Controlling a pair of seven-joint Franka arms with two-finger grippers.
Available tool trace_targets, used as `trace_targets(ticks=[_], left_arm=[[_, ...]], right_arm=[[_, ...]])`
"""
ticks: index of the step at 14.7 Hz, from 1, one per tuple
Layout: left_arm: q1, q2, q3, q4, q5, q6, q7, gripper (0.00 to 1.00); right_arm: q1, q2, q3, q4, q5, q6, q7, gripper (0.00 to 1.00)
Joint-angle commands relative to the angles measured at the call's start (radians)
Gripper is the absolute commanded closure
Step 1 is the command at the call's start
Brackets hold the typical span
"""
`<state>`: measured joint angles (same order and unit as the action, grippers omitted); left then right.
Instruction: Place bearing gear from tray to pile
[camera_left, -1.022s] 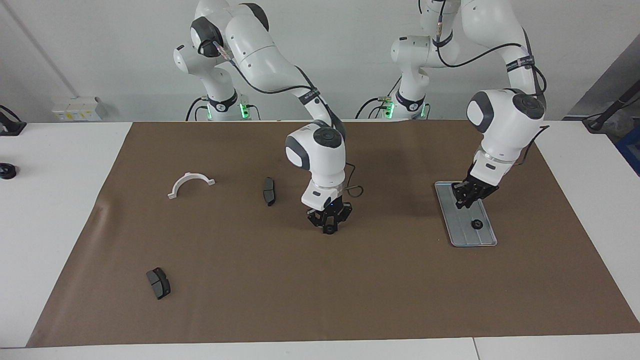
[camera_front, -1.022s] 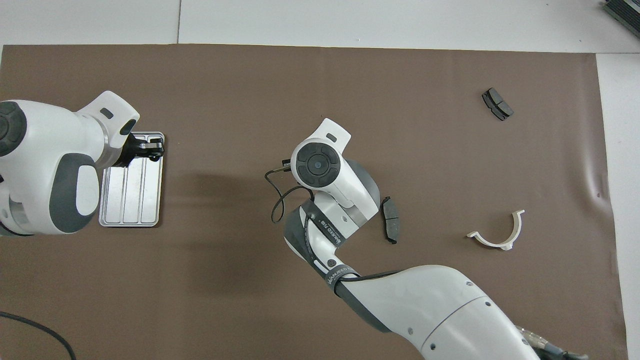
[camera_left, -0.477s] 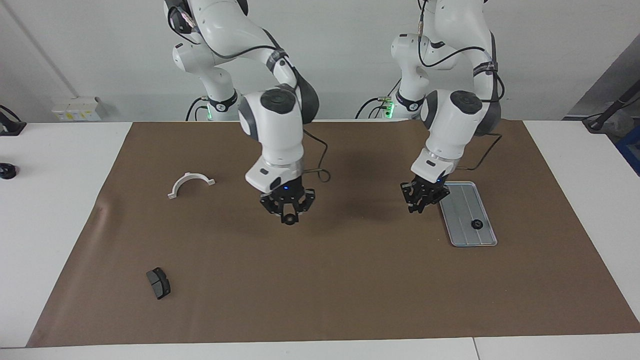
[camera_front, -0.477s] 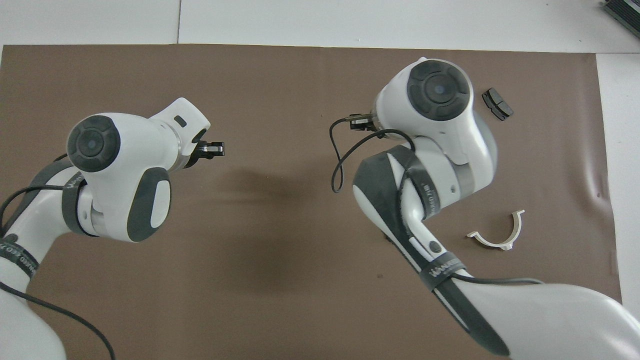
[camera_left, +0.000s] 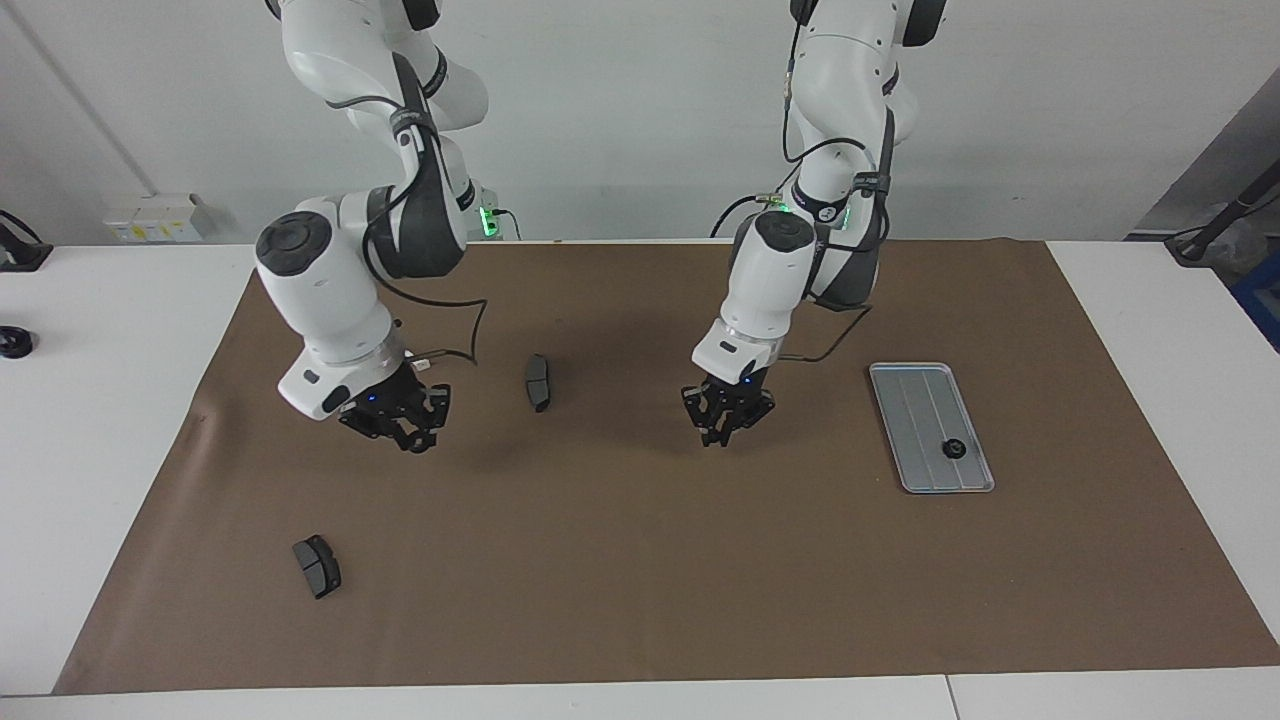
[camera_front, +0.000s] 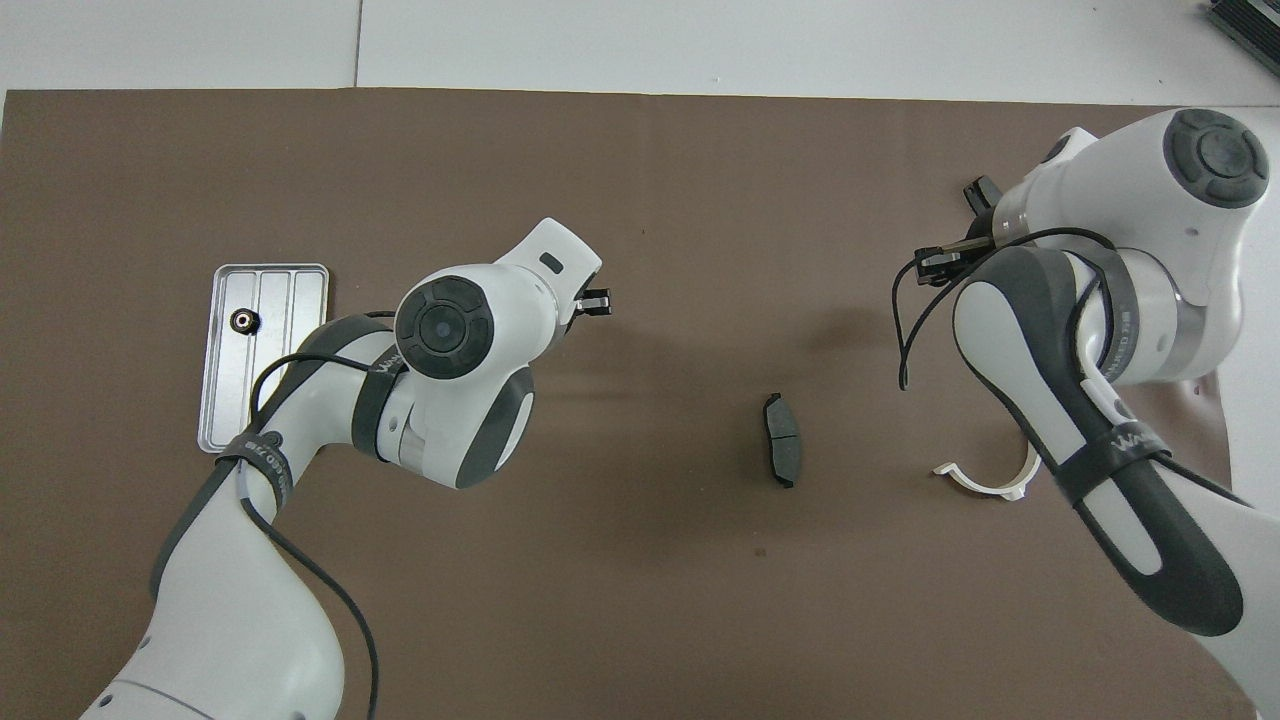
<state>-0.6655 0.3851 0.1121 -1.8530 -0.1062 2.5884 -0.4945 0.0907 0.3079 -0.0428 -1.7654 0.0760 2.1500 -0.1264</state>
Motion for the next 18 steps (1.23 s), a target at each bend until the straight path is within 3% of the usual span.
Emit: trace_targets(ticks=[1, 4, 5, 6, 7, 8, 9, 13, 15, 18], left_arm=[[-0.054, 0.072, 0.017, 0.058, -0.001, 0.065, -0.061, 1.0], [-0.082, 0.11, 0.017, 0.078, -0.001, 0.108, -0.096, 1.0], [-0.083, 0.11, 0.015, 0.075, -0.006, 0.11, -0.098, 0.9], [-0.092, 0.11, 0.015, 0.068, -0.015, 0.116, -0.098, 0.5], [-0.104, 0.11, 0.015, 0.063, -0.017, 0.121, -0.099, 0.0], [-0.105, 0.109, 0.015, 0.061, -0.017, 0.115, -0.099, 0.0], [-0.105, 0.109, 0.015, 0.061, -0.018, 0.108, -0.099, 0.0], [-0.089, 0.094, 0.02, 0.058, -0.018, 0.03, -0.099, 0.0], [-0.063, 0.051, 0.034, 0.055, -0.007, -0.08, -0.075, 0.0], [0.032, -0.03, 0.032, 0.016, -0.007, -0.122, 0.022, 0.0]], right_arm=[[-0.069, -0.004, 0.02, -0.101, 0.028, 0.106, -0.111, 1.0], [-0.106, -0.001, 0.018, -0.147, 0.027, 0.134, -0.141, 1.0], [-0.109, 0.0, 0.018, -0.166, 0.028, 0.155, -0.139, 0.94], [-0.114, 0.019, 0.018, -0.181, 0.027, 0.189, -0.139, 0.82], [-0.121, 0.031, 0.018, -0.189, 0.027, 0.211, -0.139, 0.63], [-0.124, 0.033, 0.018, -0.19, 0.028, 0.209, -0.136, 0.17], [-0.129, 0.033, 0.018, -0.189, 0.027, 0.208, -0.137, 0.0], [-0.088, -0.022, 0.02, -0.152, 0.025, 0.174, -0.092, 0.0], [-0.036, -0.044, 0.02, -0.132, 0.024, 0.168, -0.043, 0.0], [0.085, -0.04, 0.02, -0.095, 0.004, 0.182, 0.119, 0.0]])
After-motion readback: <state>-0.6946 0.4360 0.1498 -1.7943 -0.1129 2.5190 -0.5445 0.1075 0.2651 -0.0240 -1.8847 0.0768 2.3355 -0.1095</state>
